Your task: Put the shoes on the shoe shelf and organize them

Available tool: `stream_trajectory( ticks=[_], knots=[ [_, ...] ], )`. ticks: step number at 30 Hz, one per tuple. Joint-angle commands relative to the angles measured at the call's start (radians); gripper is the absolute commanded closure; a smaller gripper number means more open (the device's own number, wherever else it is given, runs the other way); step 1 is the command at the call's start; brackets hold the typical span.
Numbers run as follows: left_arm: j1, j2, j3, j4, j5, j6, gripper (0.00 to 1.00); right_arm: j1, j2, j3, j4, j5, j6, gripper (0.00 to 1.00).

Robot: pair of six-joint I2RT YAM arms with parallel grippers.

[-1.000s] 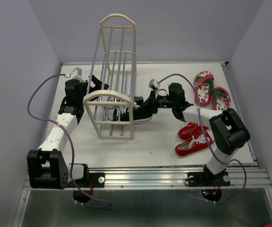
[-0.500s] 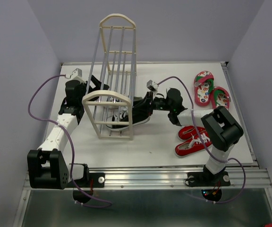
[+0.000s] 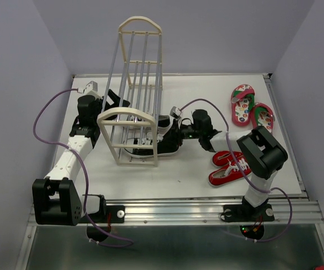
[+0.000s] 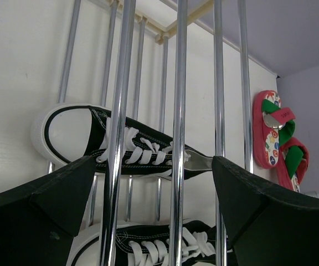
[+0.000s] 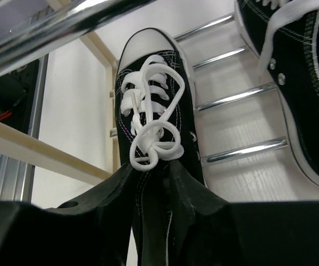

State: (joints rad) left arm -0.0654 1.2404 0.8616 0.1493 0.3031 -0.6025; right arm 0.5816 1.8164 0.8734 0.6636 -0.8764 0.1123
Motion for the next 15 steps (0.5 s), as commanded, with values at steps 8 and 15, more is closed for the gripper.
stream_trajectory(
  ticks=[8,15],
  knots=[
    [-0.005,0.001,0.016,0.039,0.010,0.026,0.01,0.066,0.078,0.093,-0.191,-0.108,-0.198,0.32],
    [-0.005,0.013,0.020,0.041,0.024,0.029,0.01,0.075,0.115,0.170,-0.216,0.034,-0.215,0.30]
  ],
)
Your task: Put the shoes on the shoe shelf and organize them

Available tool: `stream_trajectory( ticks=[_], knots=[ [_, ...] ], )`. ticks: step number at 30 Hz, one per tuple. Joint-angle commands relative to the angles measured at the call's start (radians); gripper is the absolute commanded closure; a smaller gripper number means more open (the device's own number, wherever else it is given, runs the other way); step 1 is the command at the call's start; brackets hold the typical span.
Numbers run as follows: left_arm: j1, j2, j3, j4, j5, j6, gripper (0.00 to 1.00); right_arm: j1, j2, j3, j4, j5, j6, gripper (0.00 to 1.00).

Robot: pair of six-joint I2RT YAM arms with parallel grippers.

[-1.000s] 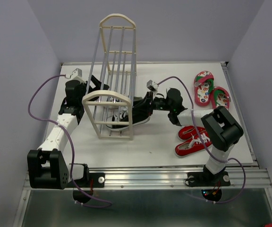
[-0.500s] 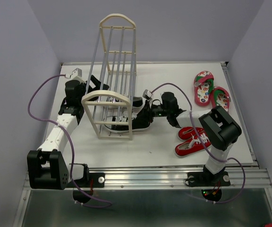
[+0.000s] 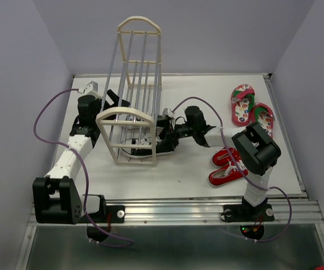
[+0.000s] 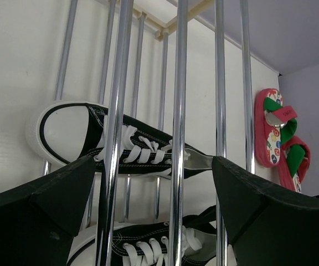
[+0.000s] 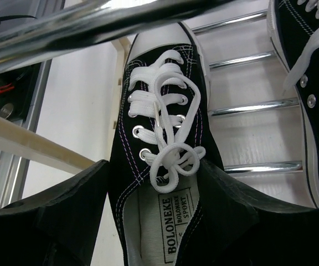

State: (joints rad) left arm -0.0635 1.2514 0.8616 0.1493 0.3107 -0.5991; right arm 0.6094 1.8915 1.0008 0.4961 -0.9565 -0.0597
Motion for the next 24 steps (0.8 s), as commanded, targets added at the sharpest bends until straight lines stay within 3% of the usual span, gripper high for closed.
stream_trajectory(
  ticks=[1,17,24],
  knots=[
    [-0.007,0.002,0.020,0.041,0.015,0.025,0.01,0.047,0.041,0.047,-0.045,0.145,-0.042,0.30],
    [-0.007,-0.020,0.007,0.035,0.002,0.027,0.01,0.047,-0.184,-0.041,-0.091,0.177,-0.127,0.29],
    [-0.007,-0.020,0.008,0.036,-0.001,0.027,0.01,0.047,-0.167,-0.010,-0.120,0.180,-0.173,0.26]
  ],
)
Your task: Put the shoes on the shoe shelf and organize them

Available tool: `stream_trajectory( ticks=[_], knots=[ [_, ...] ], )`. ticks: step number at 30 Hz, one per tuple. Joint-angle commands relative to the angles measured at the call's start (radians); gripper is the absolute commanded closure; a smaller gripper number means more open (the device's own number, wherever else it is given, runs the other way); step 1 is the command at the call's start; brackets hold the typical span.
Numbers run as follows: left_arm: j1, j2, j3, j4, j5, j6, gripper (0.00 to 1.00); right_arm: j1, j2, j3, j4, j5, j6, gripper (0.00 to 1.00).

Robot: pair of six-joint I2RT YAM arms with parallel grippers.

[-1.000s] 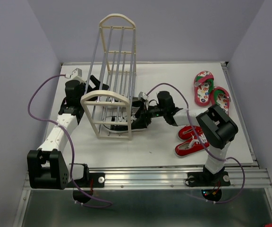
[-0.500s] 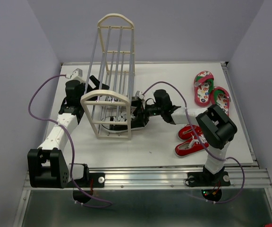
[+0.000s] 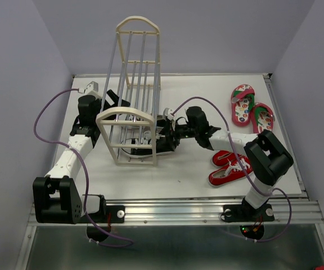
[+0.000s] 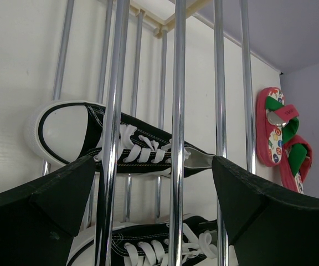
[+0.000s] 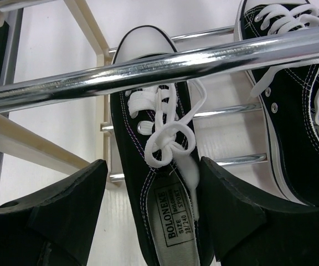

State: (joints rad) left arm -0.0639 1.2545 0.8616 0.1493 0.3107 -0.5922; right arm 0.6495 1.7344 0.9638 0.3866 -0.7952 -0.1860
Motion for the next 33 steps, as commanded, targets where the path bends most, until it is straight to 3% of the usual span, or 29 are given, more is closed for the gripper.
stream_trajectory(
  ticks=[1,13,14,15,18,21,26,33],
  knots=[
    [-0.007,-0.024,0.008,0.036,-0.002,0.020,0.01,0.007,-0.001,0.035,-0.020,0.019,-0.052,0.26],
    [-0.007,-0.007,0.022,0.035,0.004,0.022,0.01,0.007,0.175,0.177,-0.091,-0.111,-0.105,0.28],
    [-0.007,-0.007,0.024,0.036,0.004,0.023,0.01,0.007,0.183,0.181,-0.092,-0.121,-0.105,0.33],
    [-0.007,-0.006,0.025,0.036,0.005,0.023,0.01,0.007,0.189,0.184,-0.094,-0.133,-0.105,0.50],
    [-0.007,0.000,0.027,0.036,0.008,0.023,0.01,0.007,0.200,0.190,-0.092,-0.165,-0.102,0.84],
    [-0.007,0.005,0.028,0.039,0.014,0.023,0.01,0.007,0.179,0.182,-0.107,-0.193,-0.147,0.99],
    [-0.007,0.003,0.030,0.041,0.019,0.023,0.01,0.007,0.107,0.148,-0.001,-0.125,-0.099,0.99],
    [-0.007,-0.007,0.025,0.047,0.024,0.019,0.01,0.007,0.048,0.131,0.152,-0.081,0.092,0.99]
  ],
)
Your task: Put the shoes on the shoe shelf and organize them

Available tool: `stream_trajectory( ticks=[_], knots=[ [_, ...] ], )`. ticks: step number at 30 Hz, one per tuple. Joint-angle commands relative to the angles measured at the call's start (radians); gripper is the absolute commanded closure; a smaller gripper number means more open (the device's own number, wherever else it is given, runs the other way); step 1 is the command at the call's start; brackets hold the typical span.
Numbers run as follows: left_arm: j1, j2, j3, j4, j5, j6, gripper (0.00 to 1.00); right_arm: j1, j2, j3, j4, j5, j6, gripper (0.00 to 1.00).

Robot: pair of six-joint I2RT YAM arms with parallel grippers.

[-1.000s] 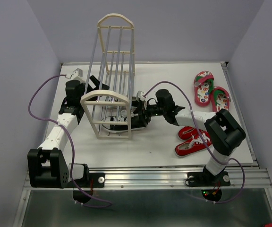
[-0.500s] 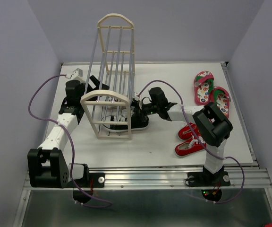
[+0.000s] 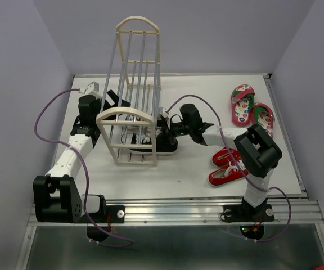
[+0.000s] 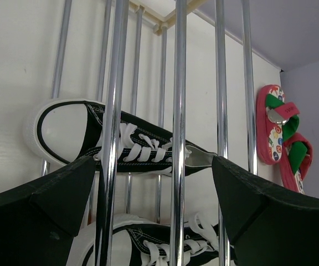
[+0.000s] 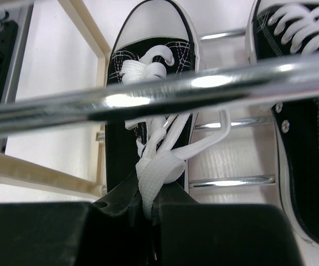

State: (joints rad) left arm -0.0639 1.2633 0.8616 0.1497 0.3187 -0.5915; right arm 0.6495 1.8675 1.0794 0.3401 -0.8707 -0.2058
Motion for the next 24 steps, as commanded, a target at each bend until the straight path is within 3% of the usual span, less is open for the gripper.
stream_trajectory(
  ticks=[1,12,24],
  knots=[
    [-0.007,-0.015,0.025,0.047,0.016,0.018,0.01,0.007,-0.087,0.016,0.204,-0.011,0.121,0.99],
    [-0.007,-0.022,0.025,0.047,0.023,0.016,0.01,0.029,-0.027,0.071,0.205,0.056,0.190,0.99],
    [-0.007,-0.007,0.025,0.054,0.039,0.022,0.01,0.048,0.061,0.123,0.293,0.004,0.192,0.99]
  ],
)
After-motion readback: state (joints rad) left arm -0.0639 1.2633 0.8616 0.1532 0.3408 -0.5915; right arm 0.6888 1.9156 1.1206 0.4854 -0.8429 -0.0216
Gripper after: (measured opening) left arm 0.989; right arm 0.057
